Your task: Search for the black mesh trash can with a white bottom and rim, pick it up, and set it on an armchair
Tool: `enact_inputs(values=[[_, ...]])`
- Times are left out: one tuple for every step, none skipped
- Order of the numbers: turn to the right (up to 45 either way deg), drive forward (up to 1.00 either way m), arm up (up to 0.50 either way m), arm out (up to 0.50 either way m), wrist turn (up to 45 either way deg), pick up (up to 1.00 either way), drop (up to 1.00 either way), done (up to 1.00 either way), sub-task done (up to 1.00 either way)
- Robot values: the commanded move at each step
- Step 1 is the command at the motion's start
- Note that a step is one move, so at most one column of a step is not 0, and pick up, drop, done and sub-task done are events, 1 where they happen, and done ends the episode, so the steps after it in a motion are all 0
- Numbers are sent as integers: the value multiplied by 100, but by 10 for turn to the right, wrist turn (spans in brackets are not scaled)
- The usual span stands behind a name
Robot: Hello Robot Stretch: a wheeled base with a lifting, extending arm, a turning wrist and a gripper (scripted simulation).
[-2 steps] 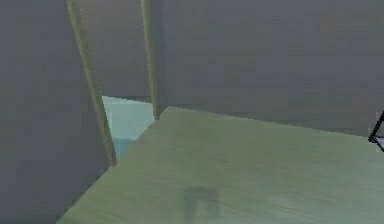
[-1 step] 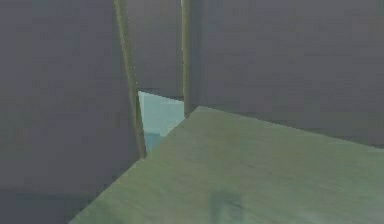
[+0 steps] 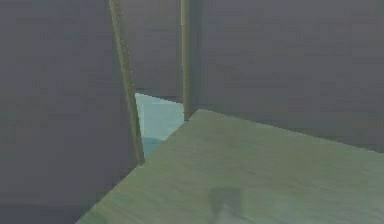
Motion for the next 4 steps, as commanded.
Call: enact_inputs(values=[[150,0,0,0,0,0,0,0,0],[0,100,0,0,0,0,0,0,0],[0,50,0,0,0,0,0,0,0],[-450,0,0,0,0,0,0,0,0]])
